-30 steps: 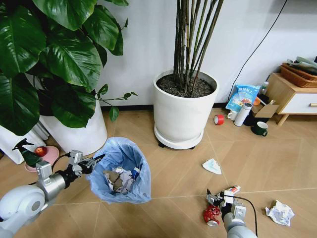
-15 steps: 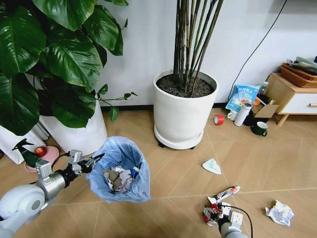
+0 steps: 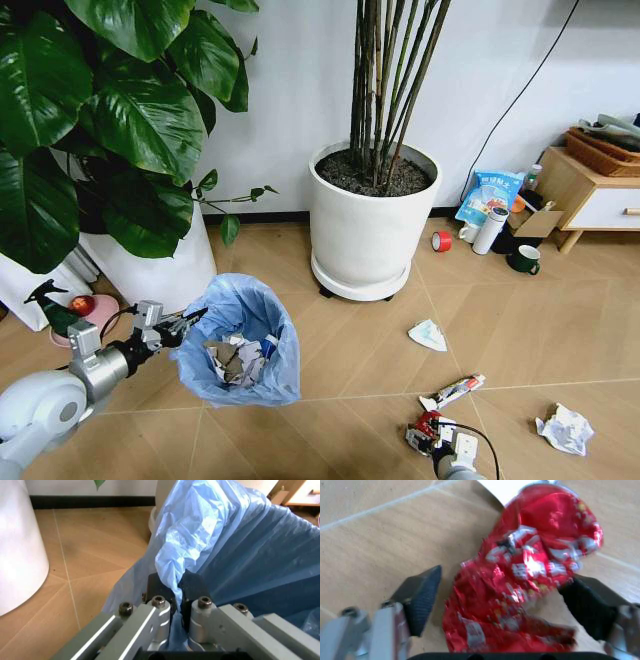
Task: Pick up the trash bin and place the garbage on the floor into it.
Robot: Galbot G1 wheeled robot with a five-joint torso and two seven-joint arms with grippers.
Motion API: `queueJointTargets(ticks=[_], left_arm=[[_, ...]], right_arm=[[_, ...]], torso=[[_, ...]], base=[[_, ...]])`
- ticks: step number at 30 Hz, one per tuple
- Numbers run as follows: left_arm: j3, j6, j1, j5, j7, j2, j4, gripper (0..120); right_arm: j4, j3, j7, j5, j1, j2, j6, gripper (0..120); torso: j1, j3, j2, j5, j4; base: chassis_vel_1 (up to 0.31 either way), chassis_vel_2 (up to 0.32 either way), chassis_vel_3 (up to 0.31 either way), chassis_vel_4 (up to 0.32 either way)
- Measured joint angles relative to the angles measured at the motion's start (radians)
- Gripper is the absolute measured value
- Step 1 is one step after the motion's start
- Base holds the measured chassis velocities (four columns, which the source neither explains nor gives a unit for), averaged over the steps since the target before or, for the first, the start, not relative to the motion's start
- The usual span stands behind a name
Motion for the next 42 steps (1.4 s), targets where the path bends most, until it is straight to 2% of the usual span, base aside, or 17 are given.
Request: queueJointTargets(ticks=[2, 7, 8, 9, 11, 15, 17, 18, 23, 26, 33, 37, 42], left_arm=[[-0.002, 0.0, 0.002, 0.0, 0.001, 0.0, 0.002, 0], [-0.006, 0.0, 0.002, 0.0, 0.003, -0.001, 0.003, 0], [-0.006, 0.0, 0.001, -0.001, 0.006, -0.001, 0.004, 0], [-0.006, 0.0, 0.0, -0.002, 0.007, -0.001, 0.004, 0], [-0.006, 0.0, -0.001, -0.002, 0.007, -0.001, 0.004, 0], [-0.011, 0.0, -0.001, -0.003, 0.014, 0.004, 0.0, 0], [-0.011, 0.0, -0.001, -0.004, 0.014, 0.005, -0.001, 0], [-0.012, 0.0, -0.001, -0.005, 0.018, 0.01, -0.003, 0], [-0.002, -0.001, -0.012, -0.007, 0.022, 0.016, -0.003, 0], [0.032, -0.004, -0.028, -0.003, 0.032, 0.029, 0.002, 0], [0.099, -0.007, -0.073, -0.002, 0.04, 0.035, 0.014, 0], [0.164, -0.009, -0.137, -0.003, 0.046, 0.032, 0.031, 0], [0.21, -0.012, -0.206, -0.005, 0.051, 0.024, 0.056, 0]], right_arm=[[-0.005, -0.004, 0.0, -0.003, 0.005, 0.001, 0.002, 67], [-0.004, -0.004, -0.002, -0.012, 0.003, -0.002, 0.005, 55], [0.002, -0.001, -0.005, -0.022, -0.006, -0.003, 0.006, 43], [0.006, -0.001, -0.006, -0.026, -0.01, -0.004, 0.006, 38], [0.01, -0.001, -0.006, -0.028, -0.012, -0.005, 0.006, 36], [0.07, 0.013, -0.002, -0.051, -0.036, -0.028, 0.005, 22], [0.081, 0.016, -0.001, -0.056, -0.04, -0.033, 0.005, 19], [0.125, 0.032, 0.0, -0.075, -0.058, -0.053, 0.005, 15], [0.224, 0.092, -0.006, -0.116, -0.09, -0.094, 0.007, 14], [0.309, 0.158, -0.036, -0.194, -0.123, -0.128, 0.028, 14], [0.378, 0.227, -0.107, -0.286, -0.139, -0.153, 0.078, 14], [0.403, 0.258, -0.249, -0.322, -0.094, -0.176, 0.193, 14], [0.407, 0.245, -0.335, -0.312, -0.02, -0.204, 0.264, 14]], torso=[[0.0, 0.0, 0.0, -0.0007, 0.0], [0.0, 0.0, 0.0, -0.0003, -0.0001], [0.0, 0.0, 0.0, -0.0001, 0.0], [0.0, 0.0, 0.0, 0.0002, 0.0], [0.0, 0.0, 0.0, 0.0004, 0.0001], [0.0, 0.0, 0.0, 0.0005, 0.0002], [0.0, 0.0, 0.0, 0.0005, 0.0002], [0.0, 0.0, 0.0, 0.0006, 0.0001], [0.0, 0.0, 0.0, 0.0004, 0.0001], [0.0, 0.0, 0.0, 0.0005, 0.0001], [0.0, 0.0, 0.0, 0.0005, 0.0], [0.0, 0.0, 0.0, 0.0005, 0.0], [0.0, 0.0, 0.0, 0.0004, -0.0001]], base=[[0.0, 0.0, 0.0, 0.0], [0.0, 0.0, 0.0, 0.0], [0.0, 0.0, 0.0, 0.0], [0.0, 0.0, 0.0, 0.0], [0.0, 0.0, 0.0, 0.0], [0.0, 0.0, 0.0, 0.0], [0.0, 0.0, 0.0, 0.0], [0.0, 0.0, 0.0, 0.0], [0.0, 0.0, 0.0, 0.0], [0.0, 0.0, 0.0, 0.0], [0.0, 0.0, 0.0, 0.0], [0.0, 0.0, 0.0, 0.0], [0.0, 0.0, 0.0, 0.0]])
